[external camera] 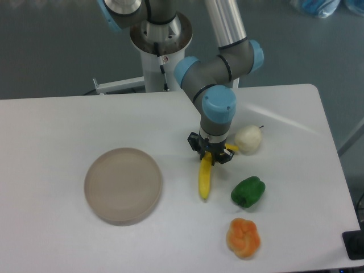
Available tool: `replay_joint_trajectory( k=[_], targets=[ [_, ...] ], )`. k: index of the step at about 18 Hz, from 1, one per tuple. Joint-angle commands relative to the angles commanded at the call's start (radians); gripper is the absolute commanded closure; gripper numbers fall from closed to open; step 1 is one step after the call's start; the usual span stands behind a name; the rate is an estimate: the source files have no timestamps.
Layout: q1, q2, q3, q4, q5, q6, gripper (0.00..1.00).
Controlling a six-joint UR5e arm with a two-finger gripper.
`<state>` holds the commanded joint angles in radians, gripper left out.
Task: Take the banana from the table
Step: 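Lift the banana up off the table with the gripper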
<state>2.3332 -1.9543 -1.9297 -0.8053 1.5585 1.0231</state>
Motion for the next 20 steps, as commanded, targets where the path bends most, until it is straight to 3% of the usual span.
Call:
replay_joint_trajectory(
  k=[4,7,12,16,20],
  targets=[
    [0.005,0.008,0.006,-0.003,0.003,0.006,0.77],
    [0.005,0.055,0.055,-0.009,0.011,0.020,0.77],
    [0.011,0.055,0.195,-0.028,0.057,0.031,0.76],
    [0.012,0.032,0.300,-0.101,0.057,0.109,0.76],
    [0.012,0.003,0.365,-0.107,0.057,0.118,0.76]
  ],
)
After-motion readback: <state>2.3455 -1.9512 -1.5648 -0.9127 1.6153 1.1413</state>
